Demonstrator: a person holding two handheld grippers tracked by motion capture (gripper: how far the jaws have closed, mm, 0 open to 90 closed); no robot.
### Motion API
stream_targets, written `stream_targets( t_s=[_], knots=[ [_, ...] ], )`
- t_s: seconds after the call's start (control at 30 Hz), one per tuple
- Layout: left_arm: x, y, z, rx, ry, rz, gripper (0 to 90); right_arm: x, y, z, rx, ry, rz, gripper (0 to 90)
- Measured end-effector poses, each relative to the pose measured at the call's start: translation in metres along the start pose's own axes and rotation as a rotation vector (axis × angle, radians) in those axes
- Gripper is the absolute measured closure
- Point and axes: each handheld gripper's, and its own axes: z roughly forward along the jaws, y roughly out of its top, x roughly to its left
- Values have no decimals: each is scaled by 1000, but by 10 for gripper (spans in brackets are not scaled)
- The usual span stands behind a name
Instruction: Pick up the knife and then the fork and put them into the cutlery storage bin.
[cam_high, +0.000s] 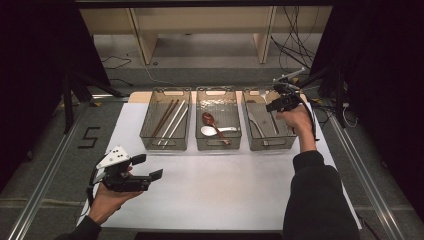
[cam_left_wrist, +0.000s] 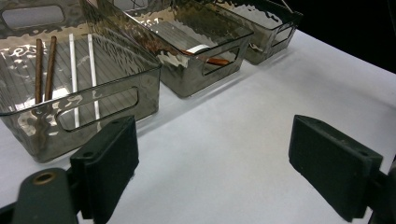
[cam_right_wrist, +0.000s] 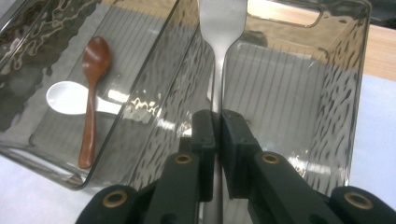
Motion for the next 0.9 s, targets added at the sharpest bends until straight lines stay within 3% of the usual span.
stream_targets(
  t_s=[0.9],
  knots=[
    [0,1,-1,0,-2,3,153,7,1,32,34,-28,25,837]
  ],
)
